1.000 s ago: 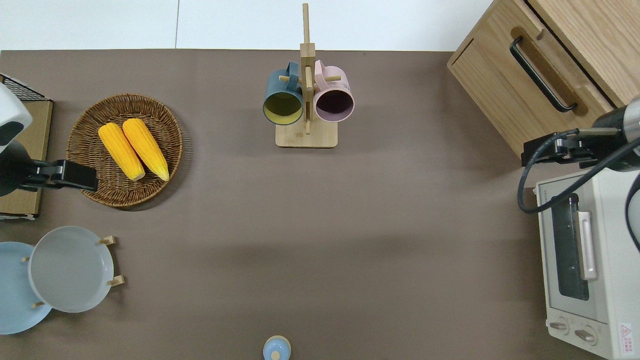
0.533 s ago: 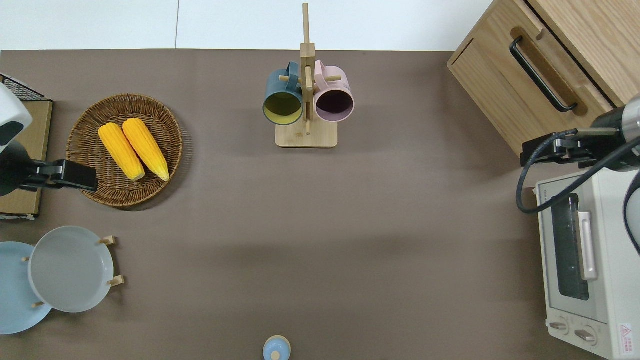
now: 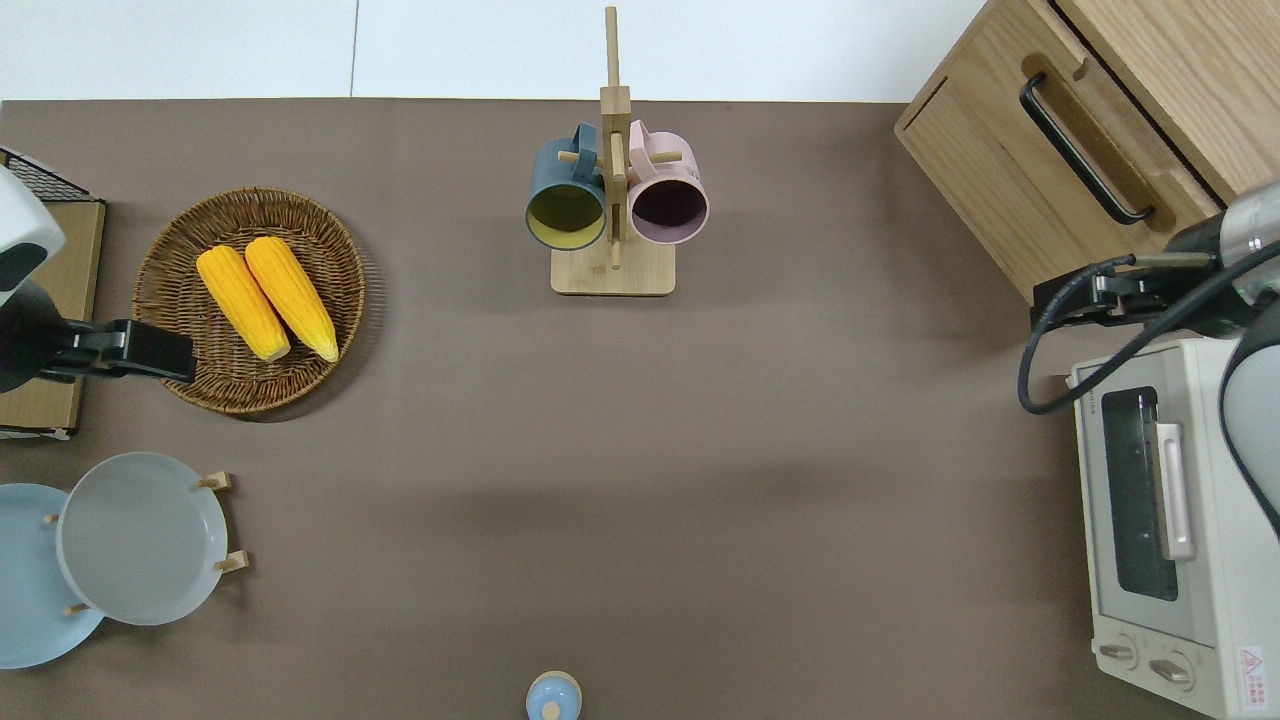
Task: Slide drawer open with right arm
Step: 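Raise the right arm and reach the right gripper toward the drawer's black handle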
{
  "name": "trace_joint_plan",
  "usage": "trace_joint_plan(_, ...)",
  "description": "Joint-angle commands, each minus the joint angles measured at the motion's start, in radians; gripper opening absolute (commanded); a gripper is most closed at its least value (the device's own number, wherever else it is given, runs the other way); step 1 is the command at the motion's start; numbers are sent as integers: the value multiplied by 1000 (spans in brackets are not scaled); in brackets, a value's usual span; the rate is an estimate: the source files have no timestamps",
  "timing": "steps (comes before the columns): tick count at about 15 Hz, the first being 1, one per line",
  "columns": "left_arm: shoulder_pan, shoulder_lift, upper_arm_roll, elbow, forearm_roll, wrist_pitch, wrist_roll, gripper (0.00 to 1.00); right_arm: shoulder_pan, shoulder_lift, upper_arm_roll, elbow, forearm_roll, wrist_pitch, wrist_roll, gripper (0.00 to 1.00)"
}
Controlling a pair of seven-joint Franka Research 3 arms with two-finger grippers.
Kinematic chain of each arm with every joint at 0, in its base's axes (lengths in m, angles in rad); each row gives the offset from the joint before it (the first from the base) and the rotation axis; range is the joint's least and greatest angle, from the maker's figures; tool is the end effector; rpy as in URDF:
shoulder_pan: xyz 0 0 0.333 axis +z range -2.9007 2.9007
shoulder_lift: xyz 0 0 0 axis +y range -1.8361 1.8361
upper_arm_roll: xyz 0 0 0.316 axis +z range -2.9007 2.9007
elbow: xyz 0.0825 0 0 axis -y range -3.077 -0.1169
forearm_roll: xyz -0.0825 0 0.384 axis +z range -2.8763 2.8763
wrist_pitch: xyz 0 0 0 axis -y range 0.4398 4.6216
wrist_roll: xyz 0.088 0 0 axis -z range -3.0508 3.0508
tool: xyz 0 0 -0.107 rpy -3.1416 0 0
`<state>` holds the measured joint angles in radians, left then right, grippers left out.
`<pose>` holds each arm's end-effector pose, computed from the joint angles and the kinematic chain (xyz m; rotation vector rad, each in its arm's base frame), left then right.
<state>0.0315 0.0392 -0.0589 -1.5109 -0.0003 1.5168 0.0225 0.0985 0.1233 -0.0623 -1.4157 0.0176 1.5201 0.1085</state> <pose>0.5612 -0.0147 0.6261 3.1376 -0.0783 -0.0522 0.5873 0.0257 0.6226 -3.1309 0.1115 0.0303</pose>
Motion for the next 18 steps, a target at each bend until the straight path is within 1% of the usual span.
trace_joint_plan(1, 5, 11, -7, 26, 17, -20, 10, 993, -17, 29, 2, 6, 7, -3, -13, 990)
trace_joint_plan(3, 5, 11, -7, 26, 17, -20, 10, 993, -19, 33, 2, 6, -1, -5, -16, 990)
trace_joint_plan(6, 5, 11, -7, 24, 17, -20, 10, 993, -5, 33, 1, 8, -10, -5, -20, 990)
trace_joint_plan(8, 5, 11, -7, 26, 17, -20, 10, 993, 3, 32, 9, 9, -65, 3, -20, 990)
trace_joint_plan(10, 5, 11, -7, 26, 17, -20, 10, 993, 68, 33, 10, 11, -183, 5, -17, 990)
trace_joint_plan(11, 5, 11, -7, 26, 17, -20, 10, 993, 88, 33, 12, 11, -232, 5, -17, 990)
trace_joint_plan(14, 5, 11, -7, 26, 17, -20, 10, 993, 179, 45, 12, 9, -394, 5, -6, 990)
trace_joint_plan(18, 5, 11, -7, 24, 17, -20, 10, 993, 250, 68, 12, 1, -563, 25, -1, 990)
